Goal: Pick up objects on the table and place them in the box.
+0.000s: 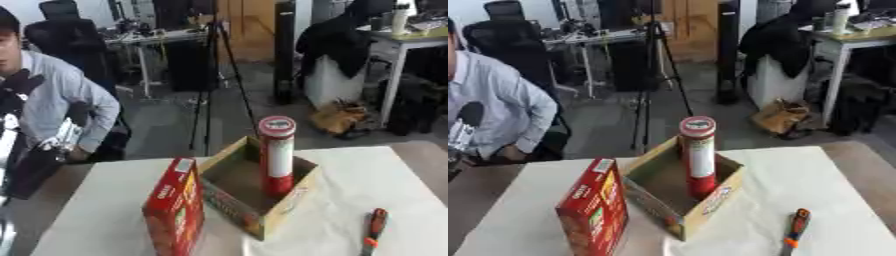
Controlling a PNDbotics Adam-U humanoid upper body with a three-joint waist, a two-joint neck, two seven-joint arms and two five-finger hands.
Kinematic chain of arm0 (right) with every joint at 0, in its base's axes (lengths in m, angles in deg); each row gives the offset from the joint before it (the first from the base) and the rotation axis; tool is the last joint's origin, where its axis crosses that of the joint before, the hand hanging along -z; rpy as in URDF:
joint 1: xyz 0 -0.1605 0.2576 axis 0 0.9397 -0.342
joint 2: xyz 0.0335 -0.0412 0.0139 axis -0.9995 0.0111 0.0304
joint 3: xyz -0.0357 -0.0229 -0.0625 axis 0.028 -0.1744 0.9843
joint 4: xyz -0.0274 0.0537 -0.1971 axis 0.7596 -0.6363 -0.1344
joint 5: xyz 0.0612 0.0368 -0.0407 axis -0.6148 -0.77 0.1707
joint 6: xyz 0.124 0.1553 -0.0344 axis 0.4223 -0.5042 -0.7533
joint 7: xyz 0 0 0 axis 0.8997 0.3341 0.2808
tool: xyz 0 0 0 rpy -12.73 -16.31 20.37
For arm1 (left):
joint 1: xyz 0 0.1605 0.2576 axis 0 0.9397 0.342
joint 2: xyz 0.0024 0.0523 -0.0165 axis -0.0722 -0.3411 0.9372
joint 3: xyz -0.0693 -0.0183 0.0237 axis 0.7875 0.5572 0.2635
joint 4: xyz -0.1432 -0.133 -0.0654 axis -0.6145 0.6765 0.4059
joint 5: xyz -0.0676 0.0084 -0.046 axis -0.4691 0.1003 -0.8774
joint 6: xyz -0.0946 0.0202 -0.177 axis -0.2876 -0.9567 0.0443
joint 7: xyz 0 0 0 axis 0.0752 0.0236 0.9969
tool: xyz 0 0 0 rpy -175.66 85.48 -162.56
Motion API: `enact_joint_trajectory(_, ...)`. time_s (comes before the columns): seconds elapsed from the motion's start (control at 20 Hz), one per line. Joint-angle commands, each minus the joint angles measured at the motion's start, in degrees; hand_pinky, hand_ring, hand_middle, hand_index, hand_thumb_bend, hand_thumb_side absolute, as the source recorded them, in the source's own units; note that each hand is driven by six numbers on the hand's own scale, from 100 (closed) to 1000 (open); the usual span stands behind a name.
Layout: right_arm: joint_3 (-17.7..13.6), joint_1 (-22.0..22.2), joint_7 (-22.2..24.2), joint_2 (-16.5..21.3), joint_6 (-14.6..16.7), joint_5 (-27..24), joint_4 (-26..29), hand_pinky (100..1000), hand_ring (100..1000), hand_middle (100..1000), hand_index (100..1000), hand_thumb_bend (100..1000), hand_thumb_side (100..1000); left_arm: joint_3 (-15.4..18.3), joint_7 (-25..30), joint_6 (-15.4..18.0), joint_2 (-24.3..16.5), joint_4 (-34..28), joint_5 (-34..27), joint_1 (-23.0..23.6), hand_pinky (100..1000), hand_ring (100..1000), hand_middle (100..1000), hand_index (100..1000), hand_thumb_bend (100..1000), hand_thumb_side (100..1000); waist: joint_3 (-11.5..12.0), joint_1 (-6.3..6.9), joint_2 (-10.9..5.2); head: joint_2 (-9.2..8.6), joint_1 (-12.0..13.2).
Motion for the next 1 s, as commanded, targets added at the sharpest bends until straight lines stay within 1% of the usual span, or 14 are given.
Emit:
enact_joint_trajectory(0.05, 0.09, -0.62, 0.22, 0.8, -0.29, 0.12, 0.65, 893, 919, 921, 869, 100, 1000, -3.84, 2.65, -1.29, -1.7, 3.42, -2.57, -1.99, 1000, 1000, 1000, 1000, 757, 1000, 0.15, -0.04, -0.93, 0.37, -0.27)
enact_joint_trajectory(0.1, 0.12, -0.57, 0.26, 0.75, -0.37, 0.19, 0.65, 893, 919, 921, 868, 100, 1000, -5.16, 3.48, -1.97, -1.54, 4.76, -3.38, -2.48, 1000, 1000, 1000, 1000, 874, 1000, 0.18, 0.04, -0.98, 0.39, -0.31)
enact_joint_trajectory(0.15, 0.14, -0.54, 0.3, 0.72, -0.44, 0.24, 0.65, 893, 919, 921, 868, 100, 1000, -6.07, 4.35, -2.42, -1.4, 6.17, -4.01, -3.08, 1000, 1000, 1000, 1000, 874, 1000, 0.23, 0.08, -1.02, 0.41, -0.37)
enact_joint_trajectory(0.2, 0.17, -0.51, 0.33, 0.66, -0.51, 0.27, 0.65, 894, 919, 920, 866, 100, 1000, -6.71, 5.23, -2.74, -1.23, 7.6, -4.08, -3.58, 1000, 1000, 1000, 1000, 926, 1000, 0.24, 0.16, -1.05, 0.41, -0.31)
enact_joint_trajectory(0.25, 0.2, -0.49, 0.37, 0.61, -0.58, 0.3, 0.65, 894, 919, 920, 866, 100, 1000, -7.15, 6.11, -2.93, -1.02, 9.03, -3.67, -4.06, 1000, 1000, 1000, 1000, 926, 1000, 0.24, 0.22, -1.08, 0.44, -0.25)
enact_joint_trajectory(0.3, 0.21, -0.47, 0.4, 0.57, -0.63, 0.35, 0.65, 894, 919, 919, 865, 100, 1000, -7.26, 6.98, -2.95, -0.76, 10.45, -3.03, -4.48, 1000, 1000, 1000, 1000, 867, 1000, 0.26, 0.29, -1.12, 0.48, -0.19)
enact_joint_trajectory(0.35, 0.23, -0.45, 0.4, 0.54, -0.69, 0.41, 0.65, 894, 919, 919, 865, 100, 1000, -7.18, 7.82, -2.88, -0.47, 11.78, -2.3, -4.9, 1000, 1000, 1000, 1000, 867, 1000, 0.27, 0.34, -1.16, 0.52, -0.16)
enact_joint_trajectory(0.4, 0.25, -0.43, 0.43, 0.42, -0.77, 0.47, 0.65, 894, 919, 918, 864, 100, 1000, -7.04, 8.69, -2.75, 0.05, 13.14, -1.48, -5.19, 1000, 1000, 1000, 1000, 821, 1000, 0.26, 0.43, -1.2, 0.53, -0.09)
enact_joint_trajectory(0.55, 0.32, -0.57, 0.55, -0.09, -1.08, 0.56, 0.65, 895, 920, 918, 863, 100, 1000, -6.34, 11.24, -1.89, 1.51, 16.2, 1.02, -5.92, 1000, 1000, 1000, 1000, 797, 1000, 0.21, 0.63, -1.27, 0.5, 0.07)
enact_joint_trajectory(0.6, 0.35, -0.69, 0.59, -0.28, -1.18, 0.59, 0.65, 896, 920, 917, 863, 100, 1000, -6.01, 12.1, -1.71, 2.02, 16.81, 1.87, -6.04, 1000, 1000, 1000, 1000, 772, 1000, 0.18, 0.72, -1.27, 0.53, 0.15)
enact_joint_trajectory(0.75, 0.56, -1.01, 0.76, -0.61, -1.29, 0.7, 0.65, 896, 919, 917, 862, 100, 1000, -4.95, 14.59, -1.68, 3.95, 17.65, 4.09, -6.34, 1000, 1000, 1000, 1000, 776, 1000, 0.14, 0.98, -1.32, 0.79, 0.4)
enact_joint_trajectory(0.9, 0.7, -1.13, 0.92, -0.76, -1.34, 0.7, 0.65, 896, 919, 915, 858, 100, 1000, -3.84, 17.24, -1.97, 5.65, 17.11, 5.94, -6.45, 1000, 1000, 1000, 1000, 786, 1000, 0.25, 1.17, -1.4, 0.93, 0.67)
enact_joint_trajectory(1.0, 0.83, -1.21, 1.07, -1.0, -1.36, 0.62, 0.65, 896, 918, 914, 856, 100, 1000, -1.96, 18.93, -3.18, 7.12, 16.09, 7.5, -6.57, 1000, 1000, 1000, 1000, 786, 1000, 0.33, 1.35, -1.44, 0.97, 0.98)
